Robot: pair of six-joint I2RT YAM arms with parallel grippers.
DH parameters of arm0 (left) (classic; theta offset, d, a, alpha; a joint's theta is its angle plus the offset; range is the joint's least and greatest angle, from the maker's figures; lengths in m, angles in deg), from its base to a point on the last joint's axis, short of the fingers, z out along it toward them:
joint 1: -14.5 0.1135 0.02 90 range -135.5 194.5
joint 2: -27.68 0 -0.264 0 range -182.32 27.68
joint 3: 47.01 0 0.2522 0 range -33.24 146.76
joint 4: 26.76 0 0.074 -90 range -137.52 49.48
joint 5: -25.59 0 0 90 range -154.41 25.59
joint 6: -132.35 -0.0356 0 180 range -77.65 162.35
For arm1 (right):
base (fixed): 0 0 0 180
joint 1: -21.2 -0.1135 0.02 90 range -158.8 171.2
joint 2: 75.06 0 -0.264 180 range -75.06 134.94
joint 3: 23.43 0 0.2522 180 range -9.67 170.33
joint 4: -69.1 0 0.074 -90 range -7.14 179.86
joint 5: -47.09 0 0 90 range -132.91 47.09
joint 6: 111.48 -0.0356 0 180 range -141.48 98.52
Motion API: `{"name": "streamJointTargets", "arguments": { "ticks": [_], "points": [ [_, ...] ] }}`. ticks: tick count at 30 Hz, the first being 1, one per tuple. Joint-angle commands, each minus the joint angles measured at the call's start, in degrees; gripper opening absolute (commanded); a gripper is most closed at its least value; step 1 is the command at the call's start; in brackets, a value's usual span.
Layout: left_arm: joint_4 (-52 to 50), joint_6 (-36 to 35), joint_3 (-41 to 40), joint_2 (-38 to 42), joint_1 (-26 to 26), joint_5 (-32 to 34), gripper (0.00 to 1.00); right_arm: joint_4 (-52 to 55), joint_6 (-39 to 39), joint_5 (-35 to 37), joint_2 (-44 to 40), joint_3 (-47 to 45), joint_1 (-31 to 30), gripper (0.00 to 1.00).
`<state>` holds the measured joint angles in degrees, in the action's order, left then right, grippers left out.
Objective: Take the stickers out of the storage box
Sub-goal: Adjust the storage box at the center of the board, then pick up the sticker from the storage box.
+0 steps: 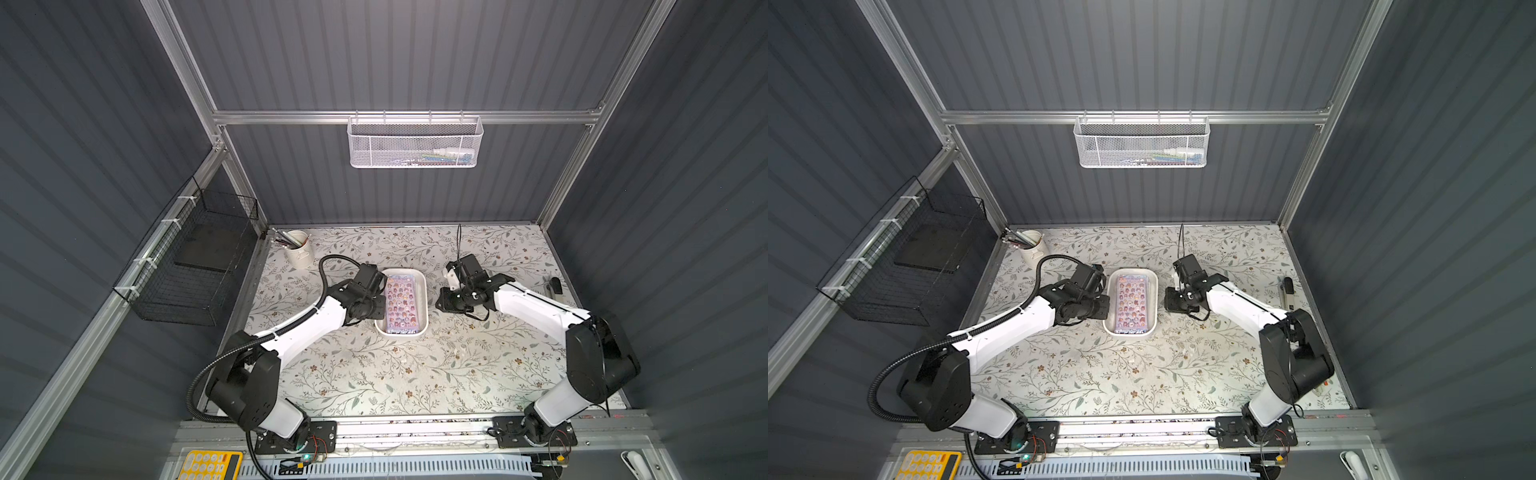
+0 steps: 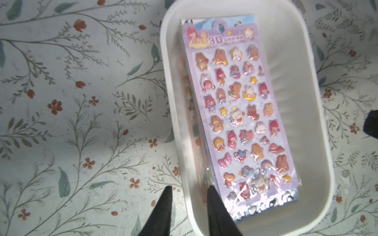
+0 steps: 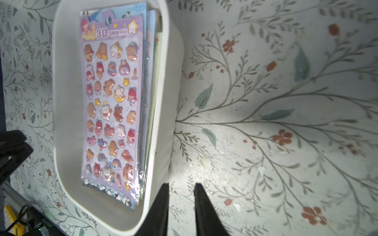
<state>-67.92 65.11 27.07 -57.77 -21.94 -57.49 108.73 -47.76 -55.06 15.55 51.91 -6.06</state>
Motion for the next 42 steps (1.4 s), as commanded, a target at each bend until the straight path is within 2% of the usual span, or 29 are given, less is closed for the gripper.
{"name": "streamJointTargets", "arguments": {
  "ticks": [1, 9, 14, 20, 28, 37, 42],
  "points": [
    [-1.3, 1.5, 1.3, 0.8, -0.4, 1.3, 0.34, 5.2, 2.5, 1.6, -3.5, 1.3, 1.2, 0.30],
    [-0.2, 1.0, 2.6, -3.1, -0.3, 3.6, 0.49, 8.5, 3.0, 0.2, -6.9, 5.6, -1.7, 0.41],
    [1.7, 1.7, 2.8, -5.9, 0.4, 2.9, 0.49, 8.5, 1.8, -0.2, -4.4, 9.5, -6.1, 0.46],
    [4.5, 3.2, 2.0, -7.8, 1.0, 0.9, 0.44, 8.4, 1.2, 0.2, 2.5, 14.0, -10.2, 0.47],
    [7.0, 4.6, 1.4, -8.2, 1.1, -0.2, 0.34, 7.5, 0.1, 0.0, 9.7, 17.3, -10.5, 0.50],
    [9.0, 5.3, -0.2, -8.4, 1.1, -0.2, 0.24, 7.7, -0.3, 1.0, 15.6, 20.2, -10.4, 0.48],
    [9.6, 5.6, -1.1, -8.6, 1.1, -0.2, 0.23, 8.7, 0.1, 4.0, 18.0, 21.7, -10.5, 0.50]
  ]
}}
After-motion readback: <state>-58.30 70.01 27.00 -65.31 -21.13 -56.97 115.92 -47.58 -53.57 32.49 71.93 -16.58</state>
